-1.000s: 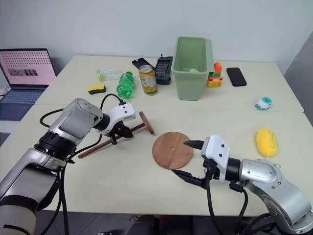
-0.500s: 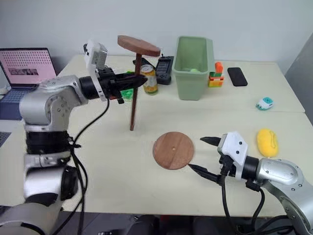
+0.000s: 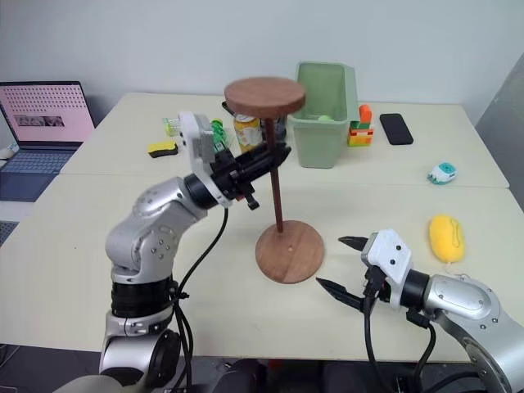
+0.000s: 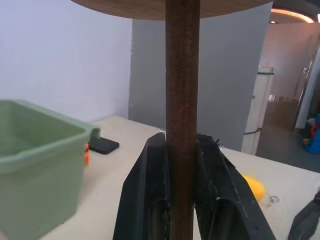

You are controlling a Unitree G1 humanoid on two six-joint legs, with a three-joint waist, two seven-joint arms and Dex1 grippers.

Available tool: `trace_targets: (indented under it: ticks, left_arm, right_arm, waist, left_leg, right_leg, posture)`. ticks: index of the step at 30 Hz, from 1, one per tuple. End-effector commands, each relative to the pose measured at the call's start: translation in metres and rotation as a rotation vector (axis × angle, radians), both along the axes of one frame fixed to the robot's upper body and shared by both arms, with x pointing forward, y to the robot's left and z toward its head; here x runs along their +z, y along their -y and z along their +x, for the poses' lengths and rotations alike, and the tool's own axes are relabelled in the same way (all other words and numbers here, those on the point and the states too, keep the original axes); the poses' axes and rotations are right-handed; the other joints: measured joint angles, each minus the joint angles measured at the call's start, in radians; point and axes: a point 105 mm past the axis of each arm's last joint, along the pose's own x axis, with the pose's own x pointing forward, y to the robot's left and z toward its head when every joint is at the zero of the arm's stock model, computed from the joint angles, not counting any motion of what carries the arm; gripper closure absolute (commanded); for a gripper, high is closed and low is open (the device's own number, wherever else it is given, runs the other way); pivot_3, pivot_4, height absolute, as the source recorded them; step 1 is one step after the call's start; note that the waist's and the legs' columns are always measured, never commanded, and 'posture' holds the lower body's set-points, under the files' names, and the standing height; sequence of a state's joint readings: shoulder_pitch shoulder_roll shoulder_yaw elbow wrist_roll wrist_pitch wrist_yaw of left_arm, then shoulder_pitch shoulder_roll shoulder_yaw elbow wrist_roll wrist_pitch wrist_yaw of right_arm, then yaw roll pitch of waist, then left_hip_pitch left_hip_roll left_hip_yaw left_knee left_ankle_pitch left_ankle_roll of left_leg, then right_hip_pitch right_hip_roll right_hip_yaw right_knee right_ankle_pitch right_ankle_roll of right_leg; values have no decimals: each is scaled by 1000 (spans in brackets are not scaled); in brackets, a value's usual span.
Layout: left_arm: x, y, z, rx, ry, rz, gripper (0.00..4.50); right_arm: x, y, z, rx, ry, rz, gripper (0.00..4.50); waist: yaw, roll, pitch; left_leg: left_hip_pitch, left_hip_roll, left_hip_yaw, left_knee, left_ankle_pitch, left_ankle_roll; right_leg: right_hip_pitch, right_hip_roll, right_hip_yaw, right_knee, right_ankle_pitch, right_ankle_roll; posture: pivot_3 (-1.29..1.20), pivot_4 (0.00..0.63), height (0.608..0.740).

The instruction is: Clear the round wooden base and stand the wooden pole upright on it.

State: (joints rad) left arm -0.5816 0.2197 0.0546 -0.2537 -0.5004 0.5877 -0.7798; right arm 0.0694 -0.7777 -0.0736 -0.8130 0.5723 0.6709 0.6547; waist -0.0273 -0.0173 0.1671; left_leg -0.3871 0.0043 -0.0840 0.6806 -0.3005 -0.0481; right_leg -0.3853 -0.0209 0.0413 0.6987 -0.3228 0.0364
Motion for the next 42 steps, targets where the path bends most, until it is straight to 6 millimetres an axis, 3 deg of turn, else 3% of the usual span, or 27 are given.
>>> trace_targets:
  ticks: [1, 10, 24, 35, 42]
  left_arm:
    - [11, 8, -17, -55, 90, -9, 4228]
    - [-8, 16, -19, -42, 96, -10, 4228]
    - [-11, 13, -12, 6, 113, -1, 4228]
    - [-33, 10, -12, 34, 76, 20, 4228]
    - [-35, 16, -15, 10, 93, 23, 4228]
  right_arm:
    - [4, -4, -5, 25, 5, -13, 0]
    - [4, -5, -5, 19, 10, -16, 0]
    - [4, -6, -3, 19, 10, -15, 0]
    - [9, -9, -4, 28, 9, 16, 0]
    - [11, -10, -4, 32, 9, 18, 0]
  waist:
    - [0, 0, 0]
    - [1, 0, 0]
    - [1, 0, 0]
    - [2, 0, 0]
    - [1, 0, 0]
  left_leg:
    - [0, 0, 0, 0, 0, 0]
    - [3, 0, 0, -1, -2, 3]
    - [5, 0, -1, -1, -2, 3]
    - [6, 0, -1, -1, -2, 3]
    - [6, 0, -1, -1, -2, 3]
  right_leg:
    - [0, 0, 0, 0, 0, 0]
    - [4, 0, 0, -1, 0, 0]
    - [6, 0, -1, -2, 0, 0]
    - [7, 0, -1, -2, 0, 0]
    - [7, 0, -1, -3, 0, 0]
  posture:
    - [0, 150, 740]
    - [0, 150, 740]
    - [0, 150, 740]
    - [0, 150, 740]
    - [0, 150, 740]
